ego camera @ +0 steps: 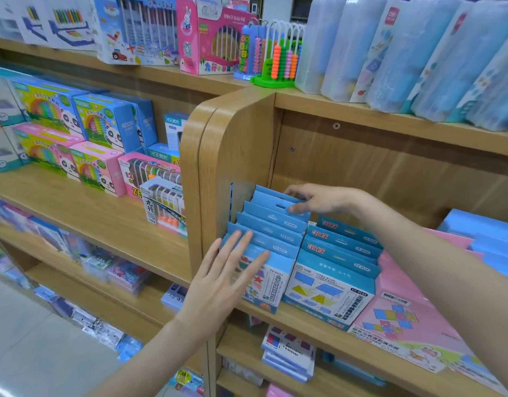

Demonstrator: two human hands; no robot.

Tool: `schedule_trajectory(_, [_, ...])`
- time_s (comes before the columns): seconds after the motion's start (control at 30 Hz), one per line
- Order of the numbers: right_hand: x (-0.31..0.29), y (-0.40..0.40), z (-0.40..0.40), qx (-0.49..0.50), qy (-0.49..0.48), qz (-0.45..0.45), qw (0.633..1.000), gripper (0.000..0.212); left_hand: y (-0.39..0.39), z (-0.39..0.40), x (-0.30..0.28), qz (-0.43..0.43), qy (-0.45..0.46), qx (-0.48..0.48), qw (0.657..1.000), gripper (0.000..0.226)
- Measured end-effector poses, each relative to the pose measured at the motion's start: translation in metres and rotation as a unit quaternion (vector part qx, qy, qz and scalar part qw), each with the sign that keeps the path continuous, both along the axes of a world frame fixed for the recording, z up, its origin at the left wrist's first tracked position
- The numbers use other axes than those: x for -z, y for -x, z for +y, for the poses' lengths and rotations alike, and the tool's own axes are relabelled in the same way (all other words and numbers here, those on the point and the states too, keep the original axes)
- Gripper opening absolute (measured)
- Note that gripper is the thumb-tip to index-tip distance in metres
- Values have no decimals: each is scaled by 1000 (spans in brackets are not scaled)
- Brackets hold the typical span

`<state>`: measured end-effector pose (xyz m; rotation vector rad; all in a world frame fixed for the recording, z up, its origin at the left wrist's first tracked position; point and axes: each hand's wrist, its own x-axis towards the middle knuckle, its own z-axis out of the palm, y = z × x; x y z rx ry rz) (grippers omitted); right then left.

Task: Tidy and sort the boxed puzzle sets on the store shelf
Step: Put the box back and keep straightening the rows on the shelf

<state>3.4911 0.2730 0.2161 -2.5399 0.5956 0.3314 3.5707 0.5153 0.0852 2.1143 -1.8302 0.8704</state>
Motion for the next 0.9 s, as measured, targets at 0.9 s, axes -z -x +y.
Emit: schedule_trajectory(0.9, [8,31,20,117,179,-184,959,12,-6,-7,-19,-36,-2,29,999,90])
